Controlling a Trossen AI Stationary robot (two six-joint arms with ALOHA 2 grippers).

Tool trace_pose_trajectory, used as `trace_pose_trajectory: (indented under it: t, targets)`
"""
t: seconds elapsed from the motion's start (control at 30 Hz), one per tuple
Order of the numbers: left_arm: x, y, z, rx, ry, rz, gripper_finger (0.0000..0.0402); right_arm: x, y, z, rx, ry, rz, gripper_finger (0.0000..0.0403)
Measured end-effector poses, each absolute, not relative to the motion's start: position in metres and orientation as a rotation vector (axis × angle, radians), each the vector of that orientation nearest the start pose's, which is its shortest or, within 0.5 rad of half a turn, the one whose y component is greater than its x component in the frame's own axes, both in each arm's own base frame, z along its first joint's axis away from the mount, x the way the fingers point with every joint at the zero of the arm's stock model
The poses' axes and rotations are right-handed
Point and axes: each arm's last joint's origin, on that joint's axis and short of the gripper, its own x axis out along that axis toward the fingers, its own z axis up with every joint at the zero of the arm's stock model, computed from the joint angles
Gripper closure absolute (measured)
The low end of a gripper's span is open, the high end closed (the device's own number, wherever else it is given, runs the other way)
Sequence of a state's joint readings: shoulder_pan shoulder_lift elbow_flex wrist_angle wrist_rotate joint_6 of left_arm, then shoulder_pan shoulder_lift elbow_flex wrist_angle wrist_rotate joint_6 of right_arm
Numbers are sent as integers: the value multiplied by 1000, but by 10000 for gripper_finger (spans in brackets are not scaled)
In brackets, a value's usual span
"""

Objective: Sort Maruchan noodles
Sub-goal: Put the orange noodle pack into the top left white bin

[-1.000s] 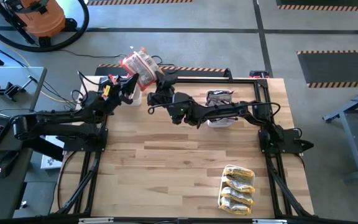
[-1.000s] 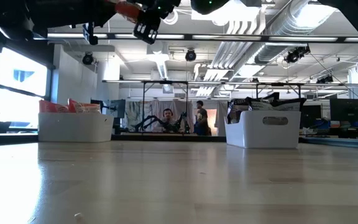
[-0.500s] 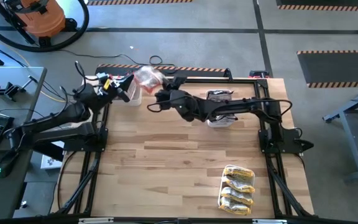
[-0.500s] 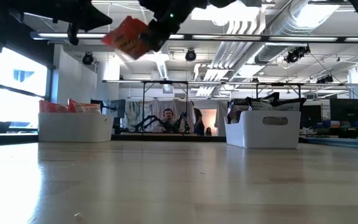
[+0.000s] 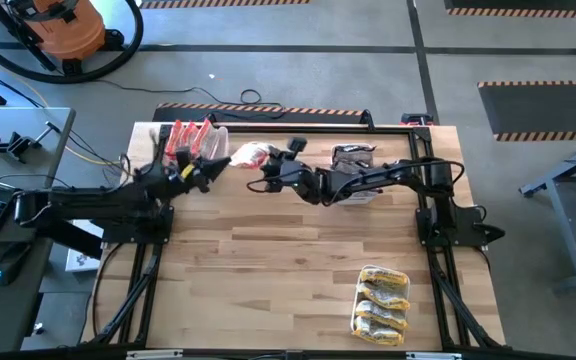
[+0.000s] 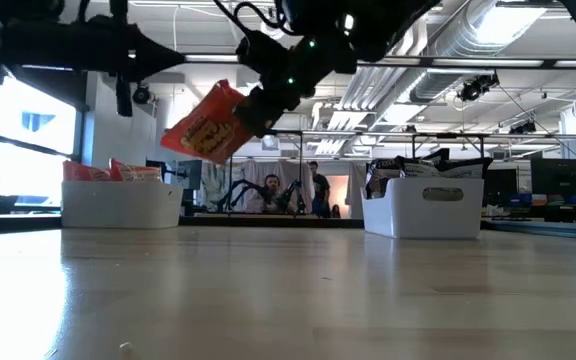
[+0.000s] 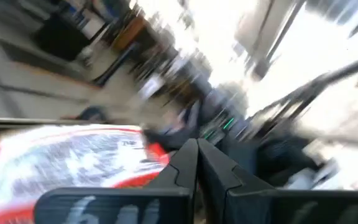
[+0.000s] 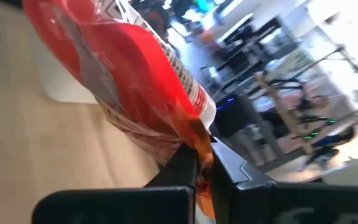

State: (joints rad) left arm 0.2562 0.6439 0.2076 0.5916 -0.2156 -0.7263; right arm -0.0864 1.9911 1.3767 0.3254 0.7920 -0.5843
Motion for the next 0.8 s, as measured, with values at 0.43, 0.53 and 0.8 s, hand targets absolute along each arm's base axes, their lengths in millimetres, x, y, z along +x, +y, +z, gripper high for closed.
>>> trace_pose_trajectory:
  t: [0.43, 0.53, 0.8]
  targets:
    - [148, 32, 227, -1018, -499, 282, 265, 442, -58, 271, -977, 354, -966, 403]
    - [152, 36, 236, -1015, -526, 307, 220, 444, -59, 279, -1018, 353, -964, 403]
    - [171, 41, 248, -1028, -503, 319, 171, 447, -59, 299, -1053, 317, -996, 403]
